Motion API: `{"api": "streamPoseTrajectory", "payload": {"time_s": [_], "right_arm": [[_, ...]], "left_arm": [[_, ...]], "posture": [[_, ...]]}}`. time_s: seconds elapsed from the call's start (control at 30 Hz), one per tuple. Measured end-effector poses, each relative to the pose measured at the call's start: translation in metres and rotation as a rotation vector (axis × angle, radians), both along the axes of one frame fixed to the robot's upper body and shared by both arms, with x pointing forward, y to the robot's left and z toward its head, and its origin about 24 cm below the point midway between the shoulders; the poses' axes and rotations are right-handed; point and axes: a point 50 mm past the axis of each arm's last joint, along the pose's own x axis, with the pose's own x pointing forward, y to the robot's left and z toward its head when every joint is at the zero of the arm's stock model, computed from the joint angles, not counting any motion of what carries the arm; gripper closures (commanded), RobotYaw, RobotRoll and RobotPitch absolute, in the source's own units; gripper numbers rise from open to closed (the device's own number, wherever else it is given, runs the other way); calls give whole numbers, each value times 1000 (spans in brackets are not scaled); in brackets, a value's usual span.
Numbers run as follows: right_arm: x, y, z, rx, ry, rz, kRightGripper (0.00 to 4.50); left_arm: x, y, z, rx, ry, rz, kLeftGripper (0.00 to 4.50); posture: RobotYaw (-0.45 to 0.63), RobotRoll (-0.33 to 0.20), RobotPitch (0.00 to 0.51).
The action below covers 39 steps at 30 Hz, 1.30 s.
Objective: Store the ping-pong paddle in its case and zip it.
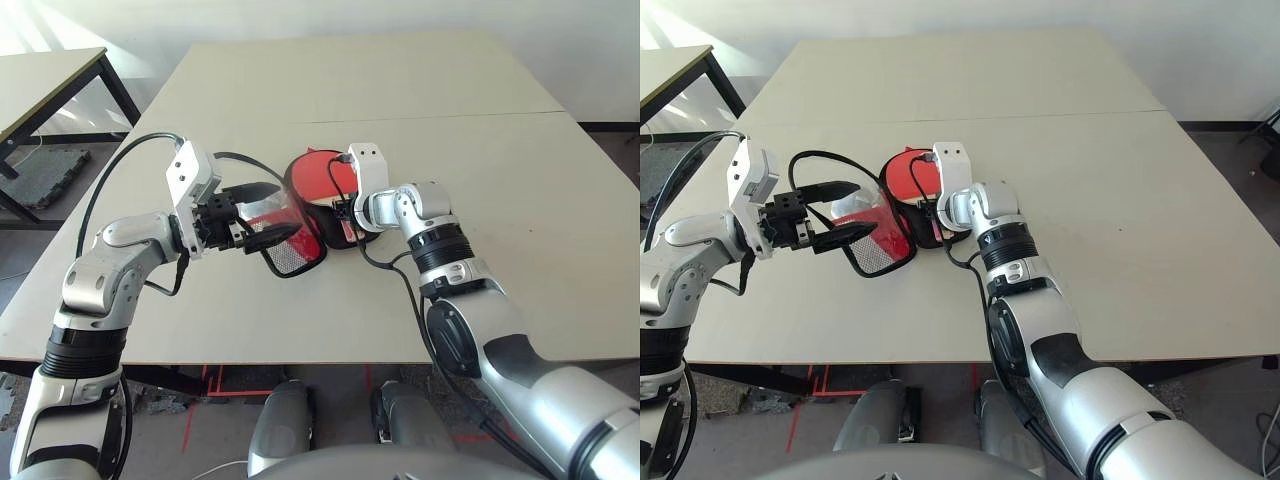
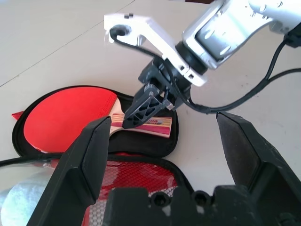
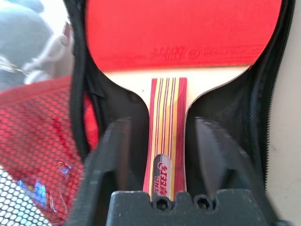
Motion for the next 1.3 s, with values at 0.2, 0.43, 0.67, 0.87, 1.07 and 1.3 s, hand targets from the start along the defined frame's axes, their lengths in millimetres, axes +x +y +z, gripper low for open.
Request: {"api": "streamPoseTrajectory", "payload": {"time_s": [0.2,0.43,0.67,0.87,1.07,1.3], "right_arm": [[-1,-24,34,51,-116,25,18],[-11,-78,64,107,-413,96,18],[-21,-116,46,12,-516,198,18],[-29,-133,53,-18,-603,334,18],[-43,-144,49,26,-584,478,18],[-55,-151,49,41,-558,561,18]], "left_arm": [[0,6,3,-4,-3,19,0],[-7,29,4,22,11,96,0],[-15,58,10,73,14,199,0],[-20,82,1,148,60,276,0],[-25,93,-12,235,85,299,0],[-18,79,-30,217,82,263,0]], "posture": [[152,0,43],[150,0,59],[152,0,68],[150,0,75],[148,0,90],[128,0,99]]}}
